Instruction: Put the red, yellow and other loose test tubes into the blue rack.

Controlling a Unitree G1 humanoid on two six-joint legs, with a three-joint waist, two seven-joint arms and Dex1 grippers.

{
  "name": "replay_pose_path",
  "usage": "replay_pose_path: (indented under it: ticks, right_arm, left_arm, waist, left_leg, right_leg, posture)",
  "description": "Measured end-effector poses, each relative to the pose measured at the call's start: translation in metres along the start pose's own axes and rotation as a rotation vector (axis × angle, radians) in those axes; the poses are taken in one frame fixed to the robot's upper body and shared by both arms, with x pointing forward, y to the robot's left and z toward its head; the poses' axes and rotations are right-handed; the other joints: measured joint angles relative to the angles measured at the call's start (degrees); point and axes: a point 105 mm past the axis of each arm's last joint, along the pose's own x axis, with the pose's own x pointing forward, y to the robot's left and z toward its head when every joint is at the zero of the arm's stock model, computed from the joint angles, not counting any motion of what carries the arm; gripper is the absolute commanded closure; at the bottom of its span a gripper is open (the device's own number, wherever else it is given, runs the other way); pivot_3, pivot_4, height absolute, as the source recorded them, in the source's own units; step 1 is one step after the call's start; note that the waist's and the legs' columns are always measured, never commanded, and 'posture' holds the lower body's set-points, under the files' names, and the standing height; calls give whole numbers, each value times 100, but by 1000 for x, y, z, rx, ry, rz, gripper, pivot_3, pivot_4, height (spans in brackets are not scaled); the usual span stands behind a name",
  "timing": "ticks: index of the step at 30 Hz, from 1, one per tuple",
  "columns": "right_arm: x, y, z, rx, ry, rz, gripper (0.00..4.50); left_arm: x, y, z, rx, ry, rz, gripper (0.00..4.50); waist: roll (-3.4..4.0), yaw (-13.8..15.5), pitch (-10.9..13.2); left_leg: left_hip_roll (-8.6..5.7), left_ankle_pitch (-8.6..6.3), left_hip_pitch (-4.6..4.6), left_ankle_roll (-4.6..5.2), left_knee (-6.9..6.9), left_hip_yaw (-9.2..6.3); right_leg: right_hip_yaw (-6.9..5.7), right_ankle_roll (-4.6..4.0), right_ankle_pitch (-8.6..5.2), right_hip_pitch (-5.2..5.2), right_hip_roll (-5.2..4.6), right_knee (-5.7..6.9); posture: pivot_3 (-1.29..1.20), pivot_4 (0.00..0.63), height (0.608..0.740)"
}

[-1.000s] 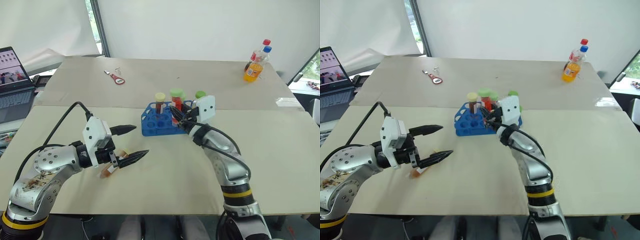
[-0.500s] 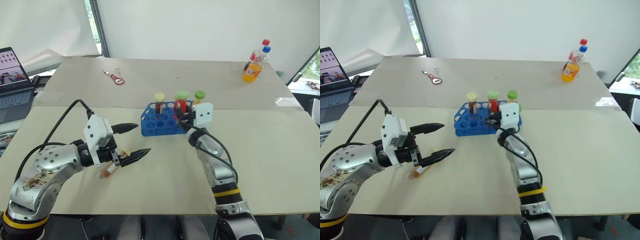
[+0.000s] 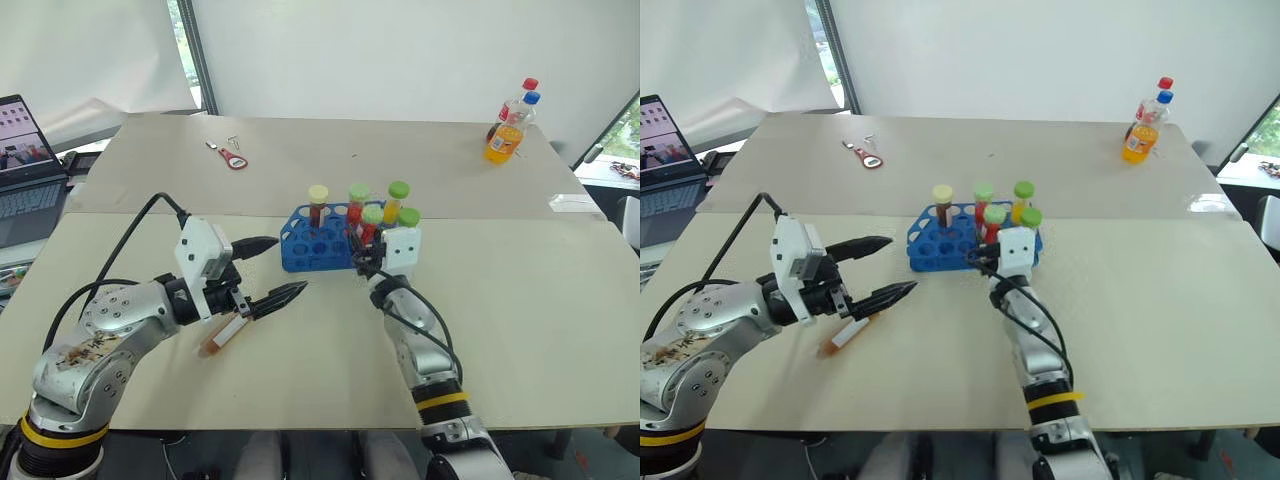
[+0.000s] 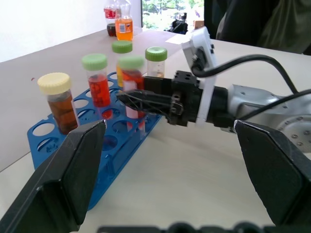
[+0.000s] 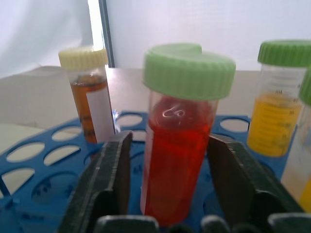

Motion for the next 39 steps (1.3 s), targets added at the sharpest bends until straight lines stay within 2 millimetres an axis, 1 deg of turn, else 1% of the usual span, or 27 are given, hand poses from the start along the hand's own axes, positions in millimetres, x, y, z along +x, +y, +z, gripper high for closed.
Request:
replay_pose_path:
  ticks: [1, 6, 9, 11, 12, 14, 16, 17, 19, 21, 23, 24, 27, 29, 33, 36, 37, 38, 39]
  right_arm:
    - [-1, -1, -1, -12, 4, 5, 487]
    - [-13, -4, 11, -98, -17, 78, 487]
    - [-32, -11, 20, -153, -12, 154, 487]
    - [-50, -11, 28, -173, 21, 280, 487]
    - [-56, -8, 34, -169, 37, 355, 487]
    - [-69, 4, 49, -152, 70, 533, 487]
    - [-85, 18, 61, -135, 161, 754, 487]
    - [-90, 21, 66, -131, 203, 830, 487]
    - [-99, 23, 76, -130, 288, 959, 487]
    - [-104, 20, 89, -160, 350, 1034, 487]
    - [-105, 18, 97, -171, 387, 1064, 487]
    - [-107, 18, 99, -165, 408, 1077, 487]
    - [-115, 11, 97, -181, 485, 1101, 487]
    - [-118, 8, 99, -203, 508, 1106, 487]
    - [-123, 2, 100, -230, 546, 1119, 487]
    - [-122, 0, 105, -227, 530, 1114, 487]
    - [-121, 0, 107, -229, 520, 1107, 449]
    - [-120, -1, 109, -233, 514, 1099, 449]
    - [-119, -1, 110, -233, 509, 1094, 449]
  left_arm:
    - [0, 1, 0, -1, 11, 5, 0]
    - [-3, 8, -1, 21, 98, 6, 0]
    - [-6, 23, 1, 59, 172, 64, 0]
    - [-12, 30, -1, 82, 254, 89, 0]
    - [-15, 33, -3, 89, 292, 97, 0]
    - [-26, 36, -9, 101, 408, 93, 0]
    - [-39, 37, -21, 72, 560, 73, 0]
    - [-43, 38, -26, 47, 610, 73, 0]
    - [-48, 39, -33, 2, 685, 61, 0]
    - [-48, 36, -43, -40, 742, 41, 0]
    - [-49, 34, -55, -70, 793, 30, 0]
    - [-46, 34, -62, -80, 808, 25, 0]
    - [-30, 32, -73, -80, 813, 8, 0]
    - [-28, 31, -82, -83, 839, 3, 0]
    - [-22, 38, -91, -71, 853, 34, 0]
    - [-17, 35, -97, -56, 865, 22, 0]
    - [-16, 34, -99, -50, 866, 16, 409]
    - [-15, 34, -99, -44, 864, 19, 574]
    - [-14, 35, -99, -40, 861, 23, 934]
  waist:
    - [0, -4, 0]
    - [0, -3, 0]
    - [1, 38, 1]
    - [1, 36, 2]
    - [1, 37, 3]
    - [-1, -12, 4]
    - [1, -29, 9]
    - [1, -26, 10]
    - [-1, 5, 12]
    - [-1, 50, 13]
    - [-3, 76, 14]
    - [-5, 98, 14]
    - [-8, 174, 16]
    - [-18, 182, 20]
    - [-22, 183, 22]
    - [-22, 181, 23]
    - [-23, 183, 23]
    - [-23, 183, 23]
    - [-23, 183, 23]
  left_leg:
    - [0, 0, 0, 0, 0, 0]
    - [-1, 0, -1, 0, -1, -3]
    - [-4, 0, -2, 1, 0, -4]
    - [-3, -1, -2, 1, 0, -1]
    - [-3, -1, -1, 2, 0, -1]
    - [5, -1, 6, 2, -4, 2]
    - [7, -1, 23, 3, -6, 5]
    - [6, -1, 27, 3, -7, 8]
    - [6, -1, 26, 3, -3, 19]
    - [3, -1, 25, 3, -4, 30]
    - [3, -2, 18, 4, -5, 34]
    - [1, -2, 13, 5, -3, 33]
    - [-6, -3, -13, 6, 8, 34]
    - [-5, -5, -14, 10, 9, 35]
    - [-4, -5, -13, 10, 9, 34]
    - [-4, -5, -14, 10, 10, 34]
    - [-3, -5, -14, 10, 10, 33]
    - [-3, -5, -13, 10, 10, 33]
    - [-3, -5, -13, 10, 10, 33]
  right_leg:
    - [0, 0, 0, 0, 0, 0]
    - [-1, 0, 0, -1, 1, -2]
    - [-1, 1, -1, 1, 0, -5]
    - [-1, 2, -1, 2, 0, -8]
    - [-1, 2, -1, 2, 0, -9]
    - [0, 1, -2, 3, 7, -8]
    - [0, -7, -8, 13, 9, -2]
    - [0, -8, -9, 17, 9, -2]
    - [-3, -9, -10, 19, 11, -1]
    - [-4, -7, -12, 22, 10, -5]
    - [-5, -6, -13, 18, 9, -9]
    - [-6, -6, -13, 17, 10, -11]
    - [-7, -4, -12, 2, 6, -13]
    - [-6, -4, -12, 2, 6, -15]
    - [-5, -4, -12, 0, 8, -11]
    - [-5, -4, -12, 0, 7, -10]
    - [-5, -4, -12, 0, 7, -10]
    - [-5, -4, -12, 0, 7, -10]
    - [-5, -4, -12, 1, 6, -10]
  posture:
    - [0, 150, 733]
    - [0, 150, 733]
    - [0, 150, 733]
    - [0, 150, 733]
    - [0, 150, 733]
    - [0, 150, 733]
    - [0, 150, 733]
    - [0, 150, 733]
    - [0, 150, 733]
    - [0, 150, 733]
    - [0, 150, 733]
    - [0, 150, 733]
    - [0, 150, 733]
    - [0, 150, 733]
    - [0, 150, 733]
    - [0, 150, 733]
    - [0, 150, 733]
    - [0, 150, 733]
    - [0, 150, 733]
